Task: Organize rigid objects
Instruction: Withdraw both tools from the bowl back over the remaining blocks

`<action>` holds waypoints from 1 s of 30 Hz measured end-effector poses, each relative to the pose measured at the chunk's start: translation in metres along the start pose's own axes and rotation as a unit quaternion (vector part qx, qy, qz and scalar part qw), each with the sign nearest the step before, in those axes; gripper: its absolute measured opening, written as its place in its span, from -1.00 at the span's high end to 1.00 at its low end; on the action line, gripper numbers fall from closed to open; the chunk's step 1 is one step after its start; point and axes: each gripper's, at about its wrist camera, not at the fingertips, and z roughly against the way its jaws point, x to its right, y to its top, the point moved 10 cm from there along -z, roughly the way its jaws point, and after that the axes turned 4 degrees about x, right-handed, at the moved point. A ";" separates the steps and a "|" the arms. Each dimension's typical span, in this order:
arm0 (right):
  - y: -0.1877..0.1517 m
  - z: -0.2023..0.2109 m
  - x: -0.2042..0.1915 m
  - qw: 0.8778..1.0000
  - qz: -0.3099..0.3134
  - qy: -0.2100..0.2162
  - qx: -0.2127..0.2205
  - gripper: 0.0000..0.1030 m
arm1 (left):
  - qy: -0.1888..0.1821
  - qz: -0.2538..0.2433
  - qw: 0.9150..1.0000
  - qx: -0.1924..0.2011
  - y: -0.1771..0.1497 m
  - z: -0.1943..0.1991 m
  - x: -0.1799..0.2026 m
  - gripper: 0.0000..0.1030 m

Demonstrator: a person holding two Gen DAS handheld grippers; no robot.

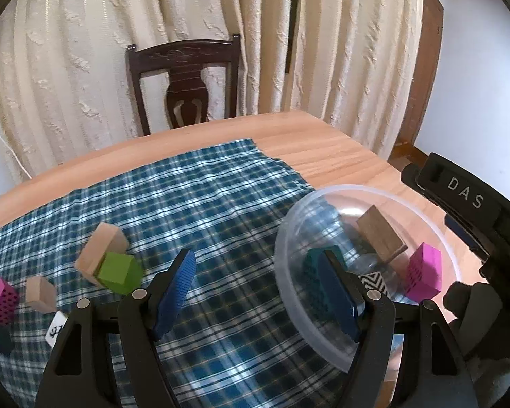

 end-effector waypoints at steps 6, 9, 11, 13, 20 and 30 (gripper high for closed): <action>0.000 0.004 -0.010 1.000 0.020 0.006 0.008 -0.76 | 0.019 0.004 1.000 -0.001 -0.003 0.004 -0.014 -0.48; -0.002 0.004 -0.014 1.000 0.026 0.013 0.005 -0.78 | 0.030 0.007 1.000 -0.002 -0.007 0.005 -0.023 -0.55; -0.003 0.005 -0.018 0.999 0.031 0.020 0.005 -0.79 | 0.036 0.015 0.999 -0.004 -0.010 0.006 -0.031 -0.55; -0.004 0.006 -0.023 0.999 0.037 0.027 0.005 -0.79 | 0.040 0.023 0.999 -0.005 -0.012 0.006 -0.039 -0.55; -0.009 0.010 -0.038 0.997 0.060 0.045 0.009 -0.85 | 0.072 0.042 0.997 0.001 -0.016 0.014 -0.068 -0.55; -0.013 0.013 -0.050 0.994 0.084 0.062 0.008 -0.85 | 0.099 0.055 0.994 -0.004 -0.024 0.020 -0.094 -0.55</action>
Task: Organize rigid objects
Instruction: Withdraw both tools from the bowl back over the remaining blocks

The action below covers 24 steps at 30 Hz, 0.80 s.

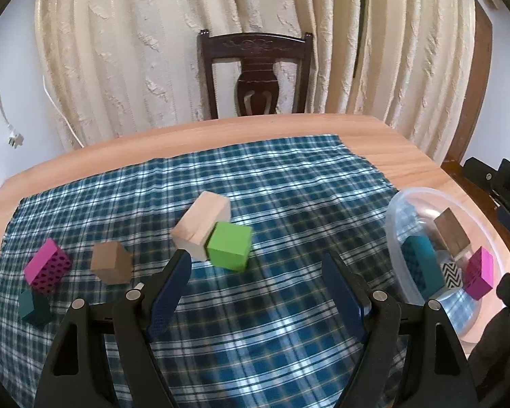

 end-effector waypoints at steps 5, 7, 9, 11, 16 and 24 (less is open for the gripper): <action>-0.002 0.001 -0.007 1.000 0.014 0.008 0.000 -0.85 | 0.012 0.004 1.000 0.002 -0.004 0.003 -0.012 -0.55; -0.003 0.001 -0.009 1.000 0.016 0.010 -0.001 -0.85 | 0.015 0.009 1.000 0.000 -0.006 0.003 -0.016 -0.55; -0.004 0.001 -0.010 1.000 0.019 0.011 -0.001 -0.85 | 0.018 0.014 1.000 -0.001 -0.007 0.003 -0.022 -0.55; -0.005 0.001 -0.012 1.000 0.022 0.013 -0.002 -0.85 | 0.021 0.017 1.000 -0.002 -0.008 0.003 -0.025 -0.55; -0.008 0.003 -0.022 0.999 0.033 0.026 -0.005 -0.85 | 0.026 0.026 0.999 -0.003 -0.010 0.005 -0.035 -0.55; -0.015 0.005 -0.040 0.997 0.056 0.058 -0.011 -0.85 | 0.032 0.035 0.999 -0.003 -0.012 0.008 -0.046 -0.55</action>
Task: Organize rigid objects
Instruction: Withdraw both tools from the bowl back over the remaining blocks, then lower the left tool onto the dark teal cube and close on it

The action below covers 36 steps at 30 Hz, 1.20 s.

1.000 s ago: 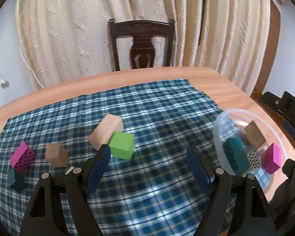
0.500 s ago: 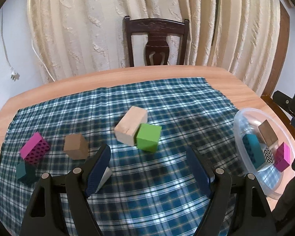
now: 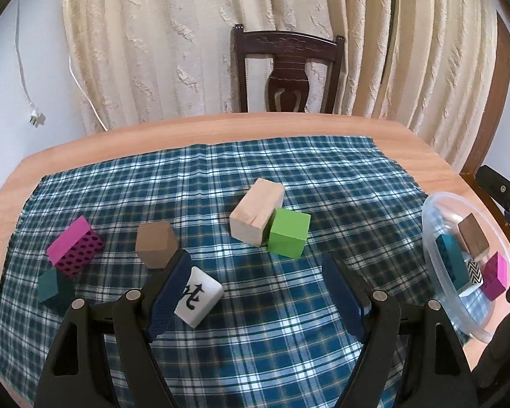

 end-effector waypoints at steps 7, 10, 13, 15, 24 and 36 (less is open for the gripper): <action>-0.006 0.002 -0.019 0.999 0.032 0.018 -0.003 -0.85 | 0.006 0.005 1.000 -0.001 -0.003 0.001 -0.008 -0.55; -0.010 0.003 -0.027 0.999 0.049 0.023 -0.004 -0.85 | 0.010 0.010 1.000 -0.004 -0.005 -0.001 -0.014 -0.55; -0.013 0.003 -0.033 0.998 0.057 0.032 -0.009 -0.85 | 0.014 0.016 1.000 -0.004 -0.005 0.000 -0.020 -0.55; -0.016 0.003 -0.037 0.997 0.058 0.042 -0.016 -0.85 | 0.016 0.020 1.000 -0.003 -0.005 0.001 -0.023 -0.55; -0.027 0.004 -0.053 0.994 0.067 0.077 -0.034 -0.85 | 0.033 0.031 0.999 -0.006 -0.008 -0.001 -0.041 -0.55; -0.042 0.015 -0.084 0.985 0.094 0.138 -0.048 -0.85 | 0.077 0.044 0.996 -0.002 -0.012 0.001 -0.081 -0.55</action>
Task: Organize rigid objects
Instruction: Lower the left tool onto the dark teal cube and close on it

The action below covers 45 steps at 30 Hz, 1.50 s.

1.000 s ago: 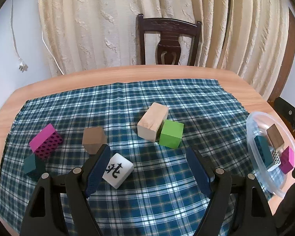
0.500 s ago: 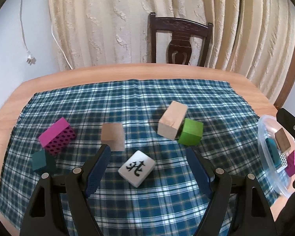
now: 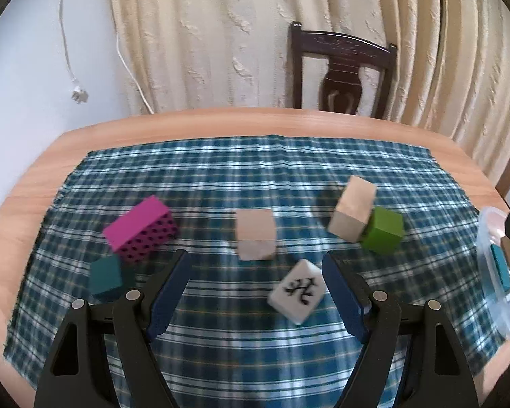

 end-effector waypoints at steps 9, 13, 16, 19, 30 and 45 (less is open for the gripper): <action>-0.010 0.000 -0.025 0.999 0.027 0.040 -0.010 -0.85 | 0.027 0.020 0.999 0.003 0.002 -0.002 -0.034 -0.55; -0.018 -0.005 -0.030 0.998 0.031 0.049 -0.026 -0.85 | 0.034 0.027 0.999 0.000 0.002 -0.004 -0.047 -0.55; -0.021 -0.007 -0.033 0.997 0.032 0.053 -0.035 -0.85 | 0.042 0.029 0.999 0.001 0.002 -0.004 -0.056 -0.55; -0.023 -0.008 -0.036 0.997 0.036 0.054 -0.036 -0.85 | 0.050 0.033 0.998 -0.005 -0.002 -0.007 -0.067 -0.55; -0.030 -0.013 -0.041 0.996 0.050 0.053 -0.049 -0.85 | 0.064 0.045 0.997 -0.003 -0.002 -0.007 -0.088 -0.55; -0.032 -0.012 -0.047 0.995 0.059 0.058 -0.053 -0.85 | 0.102 0.066 0.993 0.000 -0.015 0.000 -0.128 -0.56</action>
